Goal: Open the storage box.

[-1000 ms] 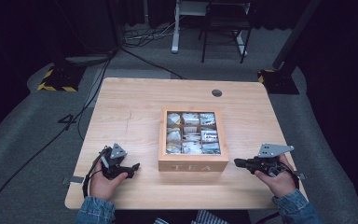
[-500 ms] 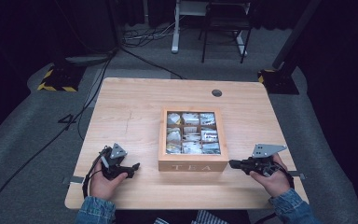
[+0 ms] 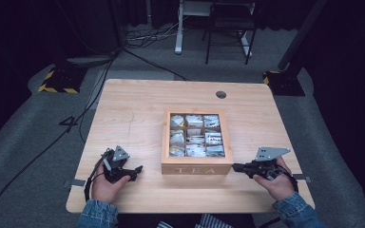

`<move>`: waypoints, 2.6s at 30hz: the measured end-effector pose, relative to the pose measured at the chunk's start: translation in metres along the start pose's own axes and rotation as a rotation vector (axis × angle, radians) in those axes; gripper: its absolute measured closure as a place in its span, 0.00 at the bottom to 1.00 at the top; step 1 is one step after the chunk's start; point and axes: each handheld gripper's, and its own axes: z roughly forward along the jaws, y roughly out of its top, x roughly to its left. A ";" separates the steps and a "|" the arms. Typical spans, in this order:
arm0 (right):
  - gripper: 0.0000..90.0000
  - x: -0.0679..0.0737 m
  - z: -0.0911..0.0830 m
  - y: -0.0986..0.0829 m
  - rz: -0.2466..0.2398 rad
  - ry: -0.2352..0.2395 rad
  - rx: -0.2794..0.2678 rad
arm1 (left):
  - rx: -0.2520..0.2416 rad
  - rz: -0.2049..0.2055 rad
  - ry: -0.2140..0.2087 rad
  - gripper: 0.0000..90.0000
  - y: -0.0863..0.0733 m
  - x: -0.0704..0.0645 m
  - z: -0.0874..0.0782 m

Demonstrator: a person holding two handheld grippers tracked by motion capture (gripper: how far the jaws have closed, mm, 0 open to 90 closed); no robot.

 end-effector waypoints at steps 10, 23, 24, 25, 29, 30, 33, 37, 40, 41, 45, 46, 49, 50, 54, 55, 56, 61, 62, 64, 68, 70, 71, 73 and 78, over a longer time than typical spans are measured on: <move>1.00 -0.001 -0.006 0.005 0.032 0.020 -0.091 | -0.001 -0.003 0.004 0.20 0.002 0.001 0.002; 1.00 -0.004 -0.017 0.021 0.048 0.027 -0.186 | -0.001 -0.003 0.012 0.20 0.005 0.003 0.005; 1.00 -0.004 -0.018 0.024 0.048 0.023 -0.201 | -0.001 -0.005 0.011 0.20 0.005 0.002 0.005; 1.00 -0.004 -0.018 0.024 0.048 0.023 -0.201 | -0.001 -0.005 0.011 0.20 0.005 0.002 0.005; 1.00 -0.007 -0.021 0.031 0.051 0.025 -0.229 | -0.001 -0.003 0.014 0.20 0.005 0.002 0.005; 1.00 -0.007 -0.021 0.032 0.051 0.024 -0.233 | -0.001 -0.003 0.014 0.20 0.005 0.002 0.005; 1.00 -0.009 -0.021 0.038 0.056 0.024 -0.251 | -0.001 -0.012 0.014 0.21 0.005 0.002 0.005; 1.00 -0.011 -0.021 0.045 0.048 0.017 -0.266 | -0.006 -0.015 0.016 0.21 0.006 0.003 0.006; 1.00 -0.013 -0.019 0.050 0.043 0.016 -0.277 | -0.003 -0.016 0.018 0.21 0.007 0.003 0.006; 1.00 -0.013 -0.018 0.051 0.041 0.016 -0.280 | -0.003 -0.016 0.018 0.21 0.007 0.003 0.007; 1.00 -0.016 -0.017 0.059 0.036 0.014 -0.292 | -0.005 -0.018 0.018 0.21 0.007 0.003 0.007; 1.00 -0.017 -0.016 0.061 0.033 0.011 -0.295 | -0.005 -0.018 0.017 0.21 0.007 0.002 0.007; 1.00 -0.019 -0.014 0.067 0.031 0.011 -0.308 | -0.006 -0.024 0.024 0.21 0.006 0.002 0.006; 1.00 -0.022 -0.013 0.071 0.029 0.013 -0.324 | -0.007 -0.034 0.022 0.21 0.006 0.001 0.006; 1.00 -0.024 -0.012 0.078 0.016 0.008 -0.326 | -0.006 -0.030 0.027 0.21 0.006 0.001 0.006; 1.00 -0.025 -0.011 0.080 0.011 0.005 -0.327 | -0.006 -0.037 0.026 0.21 0.005 0.001 0.006; 1.00 -0.026 -0.010 0.082 0.012 0.007 -0.335 | -0.006 -0.036 0.030 0.21 0.005 0.001 0.005; 1.00 -0.030 -0.010 0.088 0.006 0.003 -0.350 | -0.011 -0.049 0.036 0.21 0.004 0.000 0.005; 1.00 -0.031 -0.010 0.090 0.003 0.000 -0.353 | -0.008 -0.050 0.038 0.21 0.004 0.000 0.004; 1.00 -0.032 -0.011 0.092 -0.001 -0.006 -0.360 | -0.005 -0.053 0.041 0.21 0.004 0.000 0.004; 1.00 -0.035 -0.011 0.094 0.000 -0.012 -0.377 | -0.005 -0.053 0.044 0.21 0.004 0.000 0.003; 1.00 -0.037 -0.013 0.095 0.006 -0.023 -0.386 | -0.006 -0.055 0.044 0.21 0.003 -0.001 0.004; 1.00 -0.037 -0.013 0.095 0.006 -0.023 -0.386 | -0.006 -0.055 0.044 0.20 0.003 -0.001 0.004; 1.00 -0.039 -0.015 0.096 0.008 -0.031 -0.396 | -0.002 -0.047 0.037 0.18 0.003 -0.001 0.004; 1.00 -0.038 -0.015 0.096 0.012 -0.037 -0.395 | -0.001 -0.046 0.036 0.18 0.003 -0.001 0.004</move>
